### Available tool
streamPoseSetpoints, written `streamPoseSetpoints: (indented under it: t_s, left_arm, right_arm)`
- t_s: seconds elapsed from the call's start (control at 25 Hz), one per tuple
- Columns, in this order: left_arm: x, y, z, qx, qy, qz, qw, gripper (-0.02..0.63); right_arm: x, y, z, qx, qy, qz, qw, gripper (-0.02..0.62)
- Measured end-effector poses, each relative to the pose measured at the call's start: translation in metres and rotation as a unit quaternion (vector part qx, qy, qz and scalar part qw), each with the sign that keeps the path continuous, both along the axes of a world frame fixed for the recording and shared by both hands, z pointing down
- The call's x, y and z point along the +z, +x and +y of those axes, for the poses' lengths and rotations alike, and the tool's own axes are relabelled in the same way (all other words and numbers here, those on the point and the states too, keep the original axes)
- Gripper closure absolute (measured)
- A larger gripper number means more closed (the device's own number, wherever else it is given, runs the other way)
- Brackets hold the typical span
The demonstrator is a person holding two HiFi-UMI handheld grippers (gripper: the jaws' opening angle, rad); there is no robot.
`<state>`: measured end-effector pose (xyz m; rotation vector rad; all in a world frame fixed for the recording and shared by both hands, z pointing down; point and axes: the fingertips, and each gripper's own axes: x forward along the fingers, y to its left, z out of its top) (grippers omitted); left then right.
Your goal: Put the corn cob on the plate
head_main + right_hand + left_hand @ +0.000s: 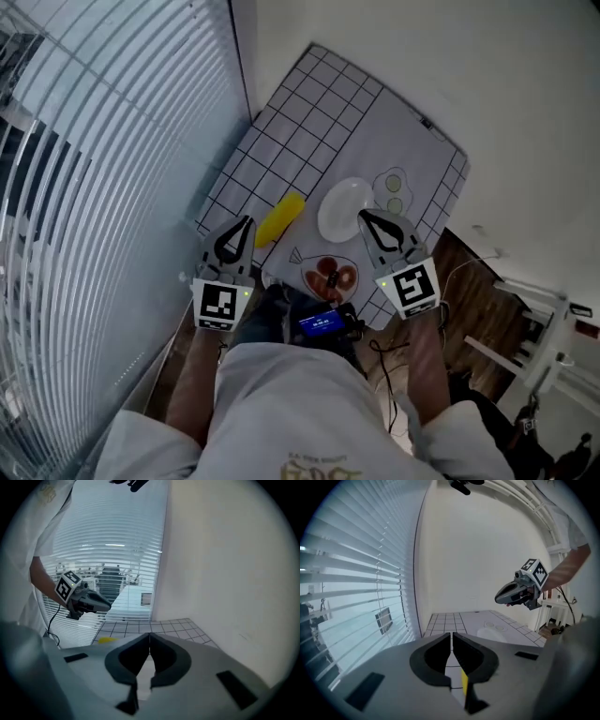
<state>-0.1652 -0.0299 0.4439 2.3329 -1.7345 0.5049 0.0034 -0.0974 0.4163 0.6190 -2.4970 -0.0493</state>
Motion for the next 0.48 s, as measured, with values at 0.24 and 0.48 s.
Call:
streamPoseSetpoints:
  t_s: [0.24,0.48]
  left_arm:
    - [0.032,0.012,0.005,0.002,-0.039,0.012,0.9992,0.578]
    - [0.065,0.017,0.012,-0.003,-0.070,0.014,0.9974,0.532]
  right_arm:
    - [0.040,-0.036,0.002,-0.114,-0.013,0.044,0.992,0.588]
    - [0.077,-0.062,0.007,-0.196,-0.026,0.088,0.976,0.588]
